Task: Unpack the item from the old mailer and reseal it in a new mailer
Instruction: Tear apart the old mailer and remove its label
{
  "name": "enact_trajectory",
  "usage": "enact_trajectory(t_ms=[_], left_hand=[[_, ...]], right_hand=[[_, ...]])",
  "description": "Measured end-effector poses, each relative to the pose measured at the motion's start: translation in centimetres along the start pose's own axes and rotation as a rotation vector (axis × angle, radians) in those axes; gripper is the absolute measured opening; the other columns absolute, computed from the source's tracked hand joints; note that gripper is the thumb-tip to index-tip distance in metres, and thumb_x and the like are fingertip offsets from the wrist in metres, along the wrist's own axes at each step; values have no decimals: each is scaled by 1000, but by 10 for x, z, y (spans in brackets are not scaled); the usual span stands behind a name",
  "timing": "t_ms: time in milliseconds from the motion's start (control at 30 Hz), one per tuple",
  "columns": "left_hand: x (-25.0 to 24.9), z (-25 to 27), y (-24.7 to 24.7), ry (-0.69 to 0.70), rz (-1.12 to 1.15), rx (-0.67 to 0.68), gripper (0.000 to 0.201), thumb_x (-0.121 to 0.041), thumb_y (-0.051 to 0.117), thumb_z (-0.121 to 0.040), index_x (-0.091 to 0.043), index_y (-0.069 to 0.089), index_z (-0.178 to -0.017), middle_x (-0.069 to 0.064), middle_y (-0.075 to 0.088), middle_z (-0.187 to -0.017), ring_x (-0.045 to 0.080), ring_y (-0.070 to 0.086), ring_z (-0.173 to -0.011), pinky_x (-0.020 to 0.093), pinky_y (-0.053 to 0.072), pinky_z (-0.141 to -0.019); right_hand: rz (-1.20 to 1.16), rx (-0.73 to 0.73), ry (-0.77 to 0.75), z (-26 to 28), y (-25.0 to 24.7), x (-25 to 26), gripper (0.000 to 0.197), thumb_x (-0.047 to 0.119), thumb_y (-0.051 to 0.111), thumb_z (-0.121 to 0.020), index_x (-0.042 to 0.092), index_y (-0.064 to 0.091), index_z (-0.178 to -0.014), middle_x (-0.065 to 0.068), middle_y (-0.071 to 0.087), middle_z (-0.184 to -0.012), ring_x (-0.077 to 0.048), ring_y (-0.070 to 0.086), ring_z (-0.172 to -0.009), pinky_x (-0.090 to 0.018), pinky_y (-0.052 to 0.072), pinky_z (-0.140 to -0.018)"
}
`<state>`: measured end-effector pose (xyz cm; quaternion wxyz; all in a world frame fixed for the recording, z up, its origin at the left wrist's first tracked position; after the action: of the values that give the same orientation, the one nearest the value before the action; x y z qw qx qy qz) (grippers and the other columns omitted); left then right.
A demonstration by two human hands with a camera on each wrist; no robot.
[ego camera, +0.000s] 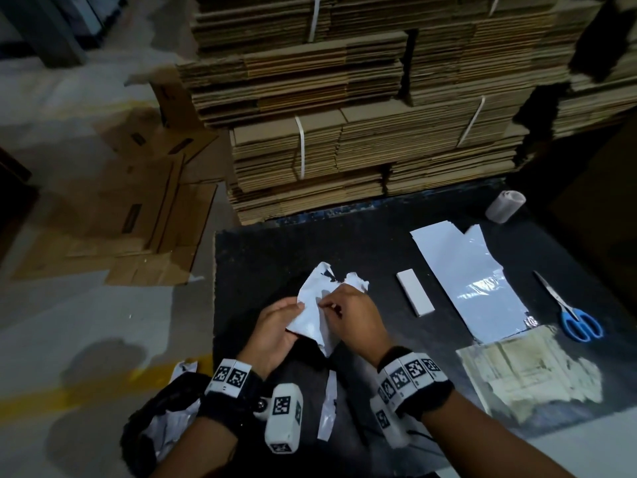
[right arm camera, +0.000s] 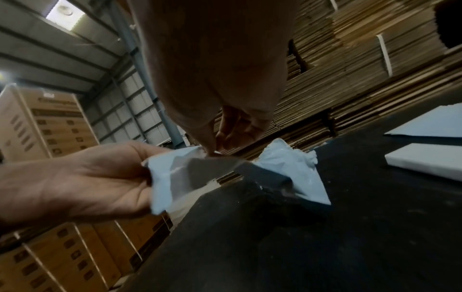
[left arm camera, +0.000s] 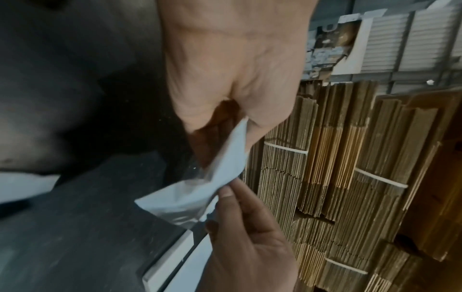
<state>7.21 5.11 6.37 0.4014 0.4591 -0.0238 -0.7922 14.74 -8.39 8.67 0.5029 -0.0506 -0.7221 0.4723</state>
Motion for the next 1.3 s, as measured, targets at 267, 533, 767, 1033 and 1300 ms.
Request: enact_trajectory(t_ms=[267,533,767,1033,1300], left_hand=[[4,12,3,-93,102,38,23,-1,49,-88,3,64,-105,24,69,-104,31,68,-89,44,51,-91],[5,26,3,-28,34,-27,36,-1,60,-86,12,57,-119,33,60,-121,35,64,-98,38,55,-85],[-2,38,1,30,18,12,30,-1,55,-91,11,56,-119,28,63,-117,29,67,-93,36,55,-86],[-4,55,4,85,10,86,28,-1,46,-95,-4,62,-117,16,71,-111,26,70,-98,32,57,-83],[-6,70,6,139,-40,105,32,1,48,-92,-7,62,-119,15,71,-110,26,69,-97,34,56,-84]], right_hand=[[103,0,-27,4,1,0,17,23,58,-88,18,73,-85,0,65,-88,-18,60,-81,-28,48,-69],[76,-20,-6,15,1,5,11,20,63,-86,17,73,-82,-2,67,-86,-18,63,-78,-28,48,-69],[-84,-132,-27,27,-15,11,8,12,71,-82,15,75,-88,3,71,-88,-7,64,-77,-21,52,-72],[-110,-207,-70,34,-16,21,13,12,73,-80,17,76,-91,7,70,-91,-2,63,-78,-13,51,-74],[-43,-212,-141,42,-13,27,11,17,70,-84,13,76,-93,2,67,-88,-8,63,-71,-22,54,-67]])
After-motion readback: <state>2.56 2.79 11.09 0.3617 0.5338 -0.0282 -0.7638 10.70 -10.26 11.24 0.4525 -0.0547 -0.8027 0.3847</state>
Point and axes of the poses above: each hand's wrist, its own z-axis away from the middle knuckle, its own y-axis out of the palm, x = y × z, the point moved 1 cm from there along -z, towards the middle knuckle
